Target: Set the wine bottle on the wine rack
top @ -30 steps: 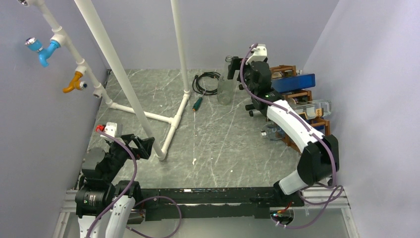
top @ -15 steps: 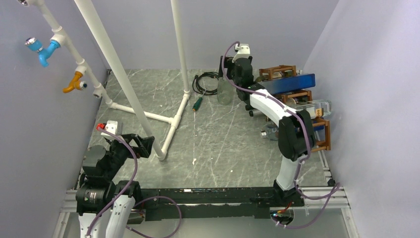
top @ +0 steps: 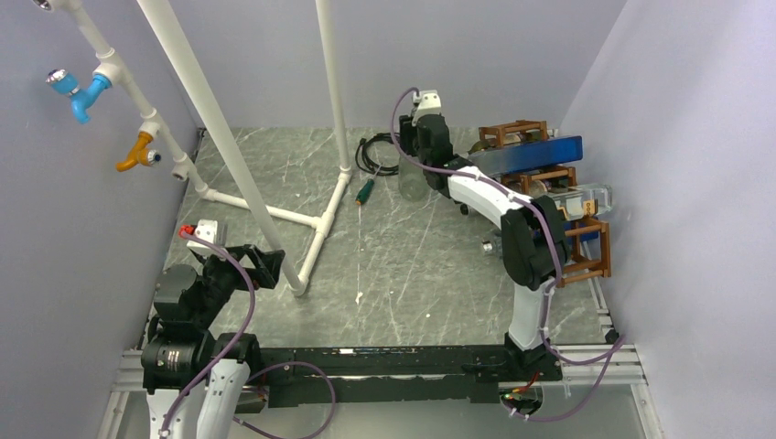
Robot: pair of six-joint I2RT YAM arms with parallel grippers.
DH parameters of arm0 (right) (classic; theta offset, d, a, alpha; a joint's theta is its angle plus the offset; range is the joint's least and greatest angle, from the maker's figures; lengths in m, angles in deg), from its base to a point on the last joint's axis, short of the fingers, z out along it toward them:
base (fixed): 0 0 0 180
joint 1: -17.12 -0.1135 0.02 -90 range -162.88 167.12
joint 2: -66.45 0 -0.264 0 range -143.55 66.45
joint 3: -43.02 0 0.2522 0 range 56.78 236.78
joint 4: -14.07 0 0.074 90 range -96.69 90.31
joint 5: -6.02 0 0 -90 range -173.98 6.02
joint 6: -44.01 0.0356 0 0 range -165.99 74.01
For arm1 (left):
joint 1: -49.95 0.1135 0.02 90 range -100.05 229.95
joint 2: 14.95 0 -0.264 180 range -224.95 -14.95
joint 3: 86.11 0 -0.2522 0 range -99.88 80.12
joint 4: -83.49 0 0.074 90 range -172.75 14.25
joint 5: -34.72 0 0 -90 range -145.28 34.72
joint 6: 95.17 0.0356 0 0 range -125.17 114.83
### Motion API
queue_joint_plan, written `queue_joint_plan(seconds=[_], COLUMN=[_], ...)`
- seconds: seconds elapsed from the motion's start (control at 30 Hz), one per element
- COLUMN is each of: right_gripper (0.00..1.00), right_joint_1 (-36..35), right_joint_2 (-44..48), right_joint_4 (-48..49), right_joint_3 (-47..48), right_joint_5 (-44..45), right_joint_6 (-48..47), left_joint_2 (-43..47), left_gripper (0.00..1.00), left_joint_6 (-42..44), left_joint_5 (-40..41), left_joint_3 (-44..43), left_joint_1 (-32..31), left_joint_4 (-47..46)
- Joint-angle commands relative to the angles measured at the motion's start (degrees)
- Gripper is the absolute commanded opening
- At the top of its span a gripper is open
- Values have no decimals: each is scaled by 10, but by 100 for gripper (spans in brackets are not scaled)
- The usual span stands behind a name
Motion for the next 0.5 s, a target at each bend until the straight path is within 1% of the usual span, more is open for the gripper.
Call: queue_joint_plan(seconds=[0.0, 0.03, 0.13, 0.17, 0.27, 0.33, 0.4, 0.43, 0.47], right_gripper=[6, 0, 0, 0, 0, 0, 0, 0, 0], right_joint_1=[-38, -43, -53, -55, -85, -113, -120, -121, -122], right_joint_2=[122, 144, 214, 234, 320, 375, 410, 422, 432], right_joint_4=[-60, -83, -158, -177, -183, -185, -207, -230, -273], right_joint_3=[-42, -47, -64, -80, -150, -192, -208, -206, -201], right_joint_5=[-94, -116, -209, -249, -352, -399, -437, -451, -467], right_joint_6=[-30, -36, -56, -82, -157, -208, -211, -213, -228], left_joint_2=[-11, -14, -11, -7, 3, 0, 0, 1, 2], left_gripper=[99, 99, 99, 99, 99, 99, 99, 99, 99], left_joint_6=[-1, -1, -3, -3, -3, -2, -1, -1, -2], left_joint_5=[-10, -12, -9, -7, -6, -11, -14, -14, -13], left_joint_3=[-11, -11, -11, -11, -7, -9, -10, -10, -9], left_joint_1=[4, 5, 7, 7, 10, 10, 10, 10, 10], left_joint_4=[-18, -19, -18, -18, -23, -22, -20, -21, -21])
